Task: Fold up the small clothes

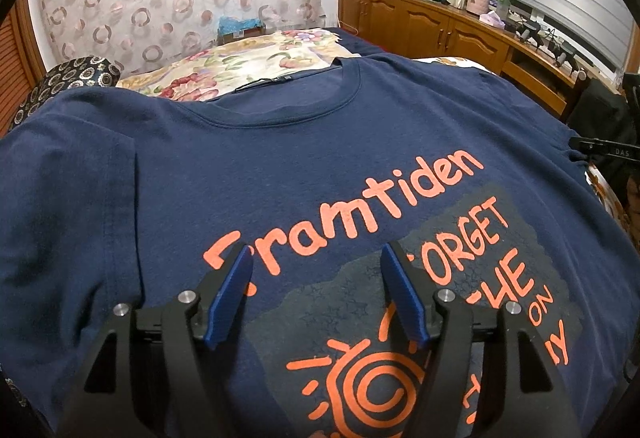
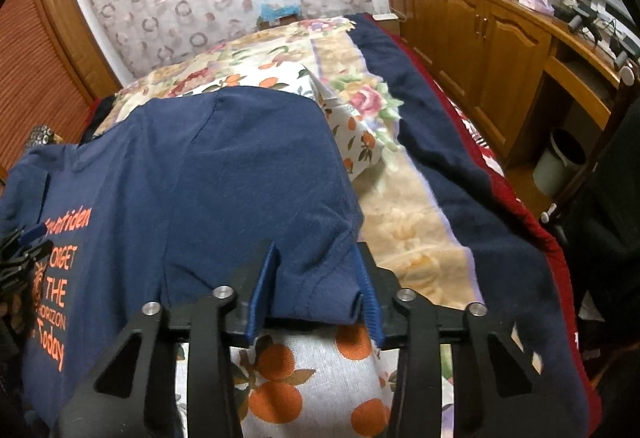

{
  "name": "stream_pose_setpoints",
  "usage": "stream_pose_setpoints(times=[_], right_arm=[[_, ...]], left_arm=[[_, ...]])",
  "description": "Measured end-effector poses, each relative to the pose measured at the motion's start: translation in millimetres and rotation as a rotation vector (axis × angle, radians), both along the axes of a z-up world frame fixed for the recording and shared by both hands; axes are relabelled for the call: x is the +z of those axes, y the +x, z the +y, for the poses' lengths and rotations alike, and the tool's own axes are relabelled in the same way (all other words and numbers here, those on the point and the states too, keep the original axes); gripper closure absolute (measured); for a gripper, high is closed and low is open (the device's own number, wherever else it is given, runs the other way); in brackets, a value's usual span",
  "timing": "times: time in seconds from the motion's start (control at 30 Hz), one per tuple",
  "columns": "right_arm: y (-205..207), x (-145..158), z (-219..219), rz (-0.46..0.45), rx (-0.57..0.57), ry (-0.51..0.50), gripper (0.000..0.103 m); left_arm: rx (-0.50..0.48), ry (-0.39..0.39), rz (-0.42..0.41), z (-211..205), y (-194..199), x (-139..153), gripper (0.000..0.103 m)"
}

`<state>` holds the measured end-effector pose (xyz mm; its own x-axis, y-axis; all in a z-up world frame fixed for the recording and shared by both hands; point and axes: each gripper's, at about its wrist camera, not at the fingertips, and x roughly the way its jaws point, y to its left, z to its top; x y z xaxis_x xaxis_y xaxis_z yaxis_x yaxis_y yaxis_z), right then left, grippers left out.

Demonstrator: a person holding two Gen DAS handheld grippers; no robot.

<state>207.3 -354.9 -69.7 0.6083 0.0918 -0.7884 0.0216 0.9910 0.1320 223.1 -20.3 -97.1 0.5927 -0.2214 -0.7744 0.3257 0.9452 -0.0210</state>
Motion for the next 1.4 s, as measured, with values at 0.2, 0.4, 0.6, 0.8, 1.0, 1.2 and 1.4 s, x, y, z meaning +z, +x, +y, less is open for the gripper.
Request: stream_pose_setpoints(times=[0.2,0.4,0.6,0.8,1.0,1.2,1.4], right_arm=[[-6.2,13.1,3.7,-0.077,-0.004,-0.041,0.091],[-5.8,37.7,17.3,-0.161,0.018,-0.073,0.093],[2.3,55.3,33.3,-0.221,0.058,-0.049,0.095],[10.1,76.1,68.9,-0.284,0.161,-0.021,0.095],[16.9,75.7,118.2,-0.272,0.308,0.044,0.095],[22.7,39.5,154.1,-0.163,0.384,0.039,0.088],[22.0,38.0,139.3,-0.151,0.348,0.044,0.064]], left_arm=[[0.012,0.0,0.002,0.2,1.7,-0.7,0.031],[0.013,-0.002,0.003,6.1,4.7,-2.7,0.03],[-0.014,0.002,0.013,3.6,6.1,-4.6,0.019],[-0.035,0.002,0.025,-1.4,3.4,-5.1,0.01],[-0.022,0.006,0.024,-5.9,0.3,-3.7,0.009],[-0.015,0.008,0.024,-9.5,1.2,-3.7,0.008],[-0.007,-0.01,0.024,-4.7,-0.8,-0.8,0.008]])
